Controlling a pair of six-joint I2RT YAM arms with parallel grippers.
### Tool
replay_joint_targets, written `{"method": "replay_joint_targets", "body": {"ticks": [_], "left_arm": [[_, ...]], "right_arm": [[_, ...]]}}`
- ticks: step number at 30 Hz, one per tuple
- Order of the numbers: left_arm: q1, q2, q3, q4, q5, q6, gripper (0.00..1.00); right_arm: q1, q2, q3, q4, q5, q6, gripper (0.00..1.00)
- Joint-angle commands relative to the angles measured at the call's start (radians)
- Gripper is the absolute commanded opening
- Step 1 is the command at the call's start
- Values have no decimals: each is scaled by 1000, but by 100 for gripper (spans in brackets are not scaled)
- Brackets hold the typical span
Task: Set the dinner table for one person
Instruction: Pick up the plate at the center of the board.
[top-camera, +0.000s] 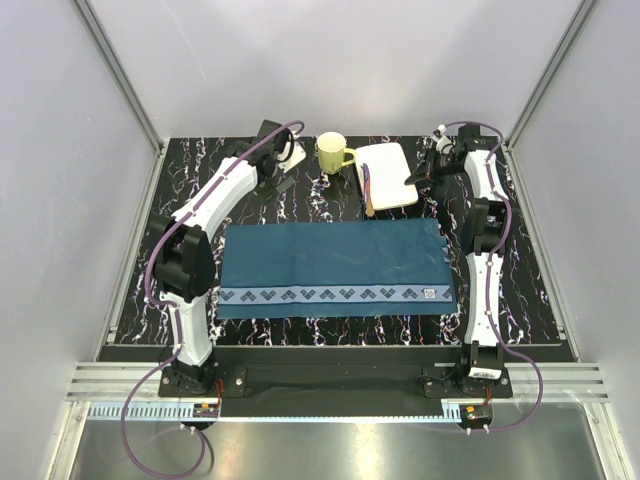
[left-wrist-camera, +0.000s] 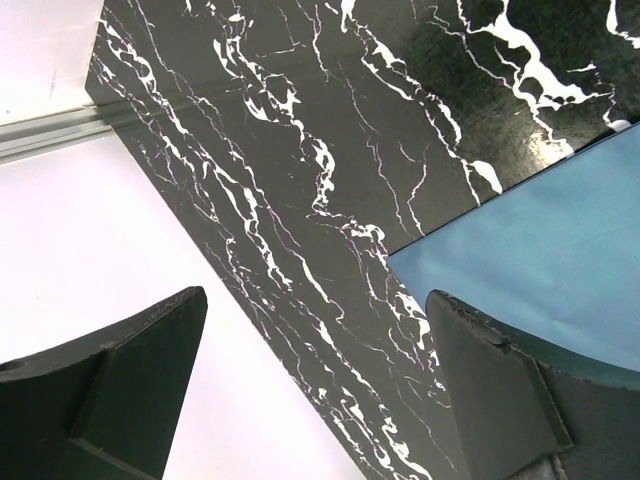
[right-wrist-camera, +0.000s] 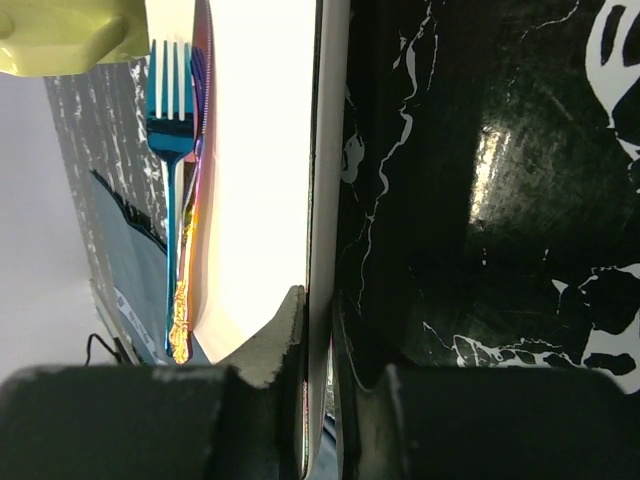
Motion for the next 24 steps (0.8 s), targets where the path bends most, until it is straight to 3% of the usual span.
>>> {"method": "replay_joint_targets", "body": {"ticks": [1, 24], "left_arm": [[-5, -39, -6, 16, -36, 17, 99], [-26, -27, 0, 18, -54, 21, 99]], "right_arm": [[-13, -39, 43, 58, -218, 74, 0], [-20, -67, 65, 78, -307, 83, 0]]}}
